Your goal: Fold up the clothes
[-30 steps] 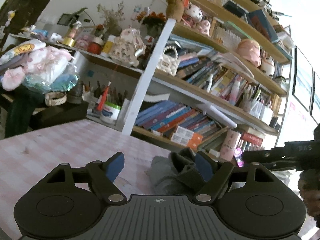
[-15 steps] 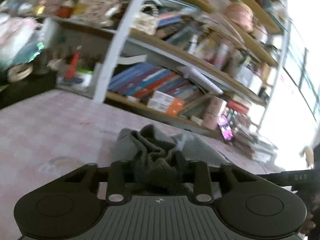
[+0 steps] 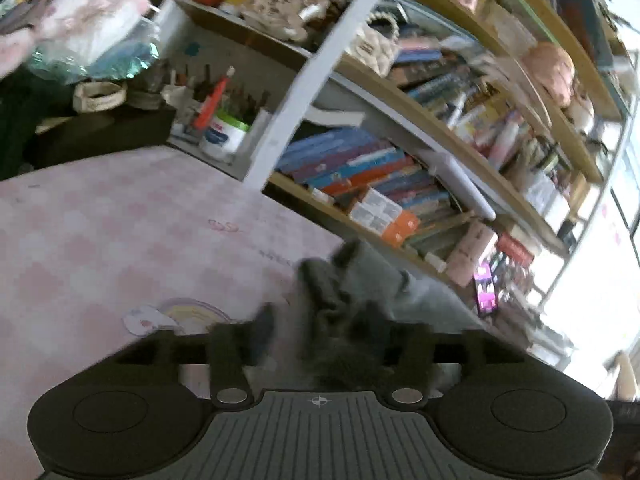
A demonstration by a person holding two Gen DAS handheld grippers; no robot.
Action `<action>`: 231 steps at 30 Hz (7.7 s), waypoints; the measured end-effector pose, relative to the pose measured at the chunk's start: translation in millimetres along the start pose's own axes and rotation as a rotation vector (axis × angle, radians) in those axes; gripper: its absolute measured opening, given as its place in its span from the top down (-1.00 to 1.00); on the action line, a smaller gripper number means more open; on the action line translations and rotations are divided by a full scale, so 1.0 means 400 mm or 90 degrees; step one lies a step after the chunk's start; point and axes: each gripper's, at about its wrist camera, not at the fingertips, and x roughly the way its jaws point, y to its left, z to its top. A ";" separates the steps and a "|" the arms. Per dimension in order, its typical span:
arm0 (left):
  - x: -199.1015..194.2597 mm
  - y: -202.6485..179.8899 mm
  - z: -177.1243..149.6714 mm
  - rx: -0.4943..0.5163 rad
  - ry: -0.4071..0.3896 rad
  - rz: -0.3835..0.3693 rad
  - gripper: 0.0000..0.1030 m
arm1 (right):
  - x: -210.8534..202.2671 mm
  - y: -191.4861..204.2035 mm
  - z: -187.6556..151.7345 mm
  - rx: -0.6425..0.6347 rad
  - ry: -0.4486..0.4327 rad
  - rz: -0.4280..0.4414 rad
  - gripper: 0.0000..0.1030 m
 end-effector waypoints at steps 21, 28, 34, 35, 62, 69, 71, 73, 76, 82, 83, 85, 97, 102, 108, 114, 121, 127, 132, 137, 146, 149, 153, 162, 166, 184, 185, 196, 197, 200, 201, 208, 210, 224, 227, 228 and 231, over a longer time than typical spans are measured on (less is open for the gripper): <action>0.092 0.012 -0.031 -0.102 0.112 -0.053 -0.57 | 0.098 -0.054 0.019 0.166 0.044 0.058 -0.60; 0.096 -0.046 -0.043 -0.073 0.130 -0.049 -0.16 | 0.102 -0.032 0.023 0.140 0.048 0.075 0.01; 0.085 -0.094 -0.054 -0.057 0.170 -0.130 0.01 | 0.033 -0.055 0.025 0.111 0.020 0.039 0.28; 0.087 -0.099 -0.057 -0.059 0.177 -0.141 0.02 | 0.020 -0.061 0.022 0.107 0.021 0.033 0.28; 0.149 -0.130 -0.082 -0.053 0.216 -0.103 -0.42 | 0.042 -0.112 0.009 0.137 0.045 0.062 -0.33; 0.153 -0.139 -0.087 -0.042 0.214 -0.099 -0.27 | 0.054 -0.113 0.013 0.121 0.047 0.074 0.02; 0.151 -0.143 -0.086 -0.038 0.210 -0.099 -0.14 | 0.050 -0.110 0.017 0.110 0.041 0.075 0.14; 0.146 -0.149 -0.084 -0.029 0.203 -0.101 -0.04 | 0.042 -0.099 0.022 0.089 0.031 0.071 0.27; 0.141 -0.167 -0.084 0.000 0.190 -0.098 0.01 | 0.032 -0.084 0.030 0.053 0.015 0.062 0.36; 0.159 -0.187 -0.062 0.008 0.190 -0.112 0.02 | 0.020 -0.080 0.051 0.014 -0.006 0.056 0.39; 0.164 -0.191 -0.058 0.008 0.191 -0.114 0.02 | 0.020 -0.082 0.057 0.013 -0.010 0.057 0.39; 0.180 -0.201 -0.046 0.011 0.192 -0.120 0.02 | 0.019 -0.088 0.070 0.011 -0.017 0.057 0.39; 0.302 -0.265 0.020 0.054 0.190 -0.120 0.02 | 0.062 -0.146 0.184 -0.001 -0.037 0.041 0.39; 0.371 -0.297 0.065 0.075 0.191 -0.119 0.02 | 0.092 -0.185 0.243 0.010 -0.051 0.041 0.39; 0.462 -0.322 0.108 0.084 0.193 -0.118 0.02 | 0.137 -0.231 0.319 0.015 -0.059 0.037 0.39; 0.557 -0.330 0.137 0.080 0.195 -0.123 0.02 | 0.194 -0.287 0.380 0.024 -0.064 0.038 0.39; 0.671 -0.331 0.159 0.071 0.202 -0.123 0.02 | 0.280 -0.373 0.431 0.062 -0.060 0.051 0.39; 0.761 -0.316 0.170 0.050 0.205 -0.127 0.02 | 0.344 -0.426 0.468 0.081 -0.062 0.053 0.39; 0.824 -0.302 0.163 0.039 0.206 -0.122 0.02 | 0.404 -0.467 0.492 0.093 -0.055 0.053 0.39; 0.878 -0.278 0.147 0.023 0.211 -0.121 0.02 | 0.461 -0.509 0.495 0.102 -0.045 0.055 0.39; 0.928 -0.215 0.111 -0.026 0.241 -0.111 -0.11 | 0.505 -0.568 0.463 0.139 -0.035 0.080 0.20; 0.927 -0.220 0.105 -0.003 0.238 -0.101 -0.24 | 0.504 -0.568 0.455 0.147 -0.039 0.070 0.03; 0.902 -0.214 0.115 0.015 0.191 -0.065 -0.65 | 0.485 -0.573 0.444 0.157 -0.060 0.043 -0.44; 0.749 -0.214 0.150 0.057 0.062 0.009 -0.72 | 0.385 -0.534 0.415 0.146 -0.116 -0.001 -0.55; 0.674 -0.219 0.157 0.065 0.031 0.020 -0.74 | 0.341 -0.477 0.385 0.116 -0.127 -0.011 -0.57; 0.501 -0.364 0.025 0.210 0.035 0.056 -0.90 | 0.213 -0.286 0.240 -0.098 -0.173 -0.210 -0.93; 0.497 -0.373 0.018 0.234 0.029 0.062 -0.92 | 0.210 -0.281 0.238 -0.102 -0.178 -0.215 -0.93; 0.501 -0.396 -0.004 0.319 0.018 0.086 -0.94 | 0.206 -0.275 0.215 -0.120 -0.186 -0.270 -0.95; 0.499 -0.397 -0.005 0.320 0.018 0.086 -0.94 | 0.206 -0.275 0.214 -0.120 -0.186 -0.273 -0.95; 0.500 -0.396 -0.007 0.321 0.021 0.085 -0.95 | 0.209 -0.274 0.211 -0.126 -0.185 -0.279 -0.95; 0.501 -0.395 -0.007 0.321 0.021 0.086 -0.95 | 0.210 -0.272 0.210 -0.129 -0.184 -0.279 -0.95; 0.502 -0.395 -0.007 0.321 0.023 0.087 -0.97 | 0.211 -0.265 0.209 -0.140 -0.183 -0.278 -0.99; 0.503 -0.396 -0.007 0.322 0.025 0.085 -0.97 | 0.211 -0.265 0.210 -0.140 -0.183 -0.279 -1.00; 0.500 -0.388 0.004 0.297 0.030 0.068 -0.97 | 0.218 -0.261 0.214 -0.143 -0.168 -0.282 -1.00; 0.499 -0.392 0.002 0.301 0.028 0.070 -0.98 | 0.221 -0.258 0.214 -0.149 -0.166 -0.281 -1.00; 0.499 -0.394 0.001 0.304 0.028 0.071 -0.98 | 0.221 -0.258 0.214 -0.151 -0.166 -0.281 -1.00; 0.498 -0.400 -0.004 0.314 0.027 0.078 -0.98 | 0.222 -0.253 0.213 -0.157 -0.166 -0.283 -1.00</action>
